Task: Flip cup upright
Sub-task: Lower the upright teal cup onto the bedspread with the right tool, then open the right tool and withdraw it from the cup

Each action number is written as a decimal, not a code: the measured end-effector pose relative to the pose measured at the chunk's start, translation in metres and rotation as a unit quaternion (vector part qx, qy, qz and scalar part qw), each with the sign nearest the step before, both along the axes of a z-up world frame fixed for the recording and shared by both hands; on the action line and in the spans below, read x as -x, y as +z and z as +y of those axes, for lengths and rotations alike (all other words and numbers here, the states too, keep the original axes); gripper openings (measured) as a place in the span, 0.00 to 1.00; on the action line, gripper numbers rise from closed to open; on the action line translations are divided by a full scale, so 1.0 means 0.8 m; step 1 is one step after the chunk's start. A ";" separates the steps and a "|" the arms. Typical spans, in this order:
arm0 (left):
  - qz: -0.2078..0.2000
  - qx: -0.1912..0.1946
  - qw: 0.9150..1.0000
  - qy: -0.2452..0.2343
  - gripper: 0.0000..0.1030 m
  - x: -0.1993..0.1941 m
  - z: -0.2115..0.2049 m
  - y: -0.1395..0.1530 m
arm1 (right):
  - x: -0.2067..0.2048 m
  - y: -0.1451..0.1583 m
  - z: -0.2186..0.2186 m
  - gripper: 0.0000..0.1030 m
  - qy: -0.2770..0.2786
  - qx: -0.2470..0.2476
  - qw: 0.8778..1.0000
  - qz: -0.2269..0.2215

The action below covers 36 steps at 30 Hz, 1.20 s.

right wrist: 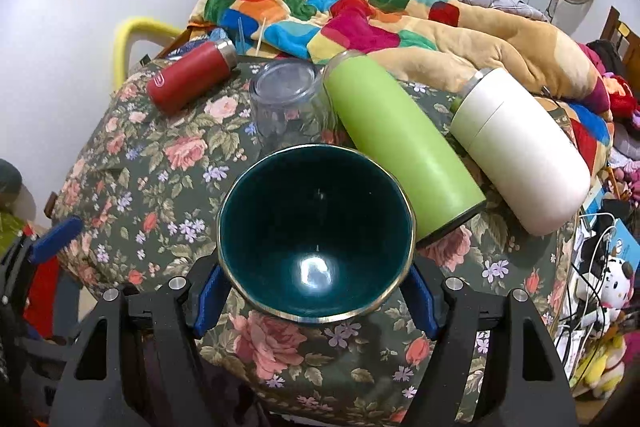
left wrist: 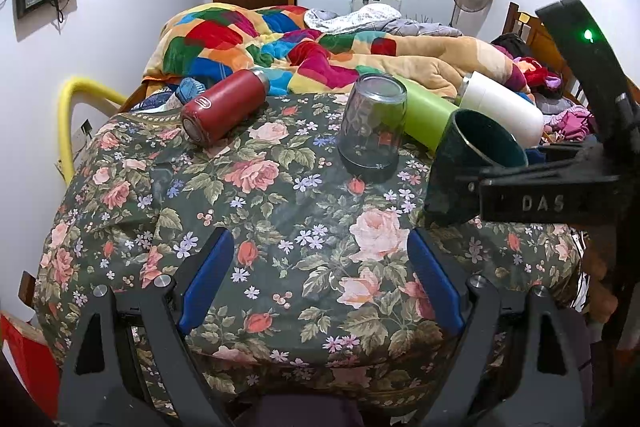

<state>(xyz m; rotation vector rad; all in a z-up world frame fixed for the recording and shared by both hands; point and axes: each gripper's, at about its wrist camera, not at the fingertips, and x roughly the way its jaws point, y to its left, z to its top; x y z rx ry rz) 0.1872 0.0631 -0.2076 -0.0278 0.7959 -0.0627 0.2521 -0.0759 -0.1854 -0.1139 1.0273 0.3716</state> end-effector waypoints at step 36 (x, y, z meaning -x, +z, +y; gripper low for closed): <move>-0.217 0.022 0.976 -0.008 0.86 0.135 -0.036 0.215 | 0.185 0.203 -0.097 0.72 -0.030 -0.077 0.968 -0.236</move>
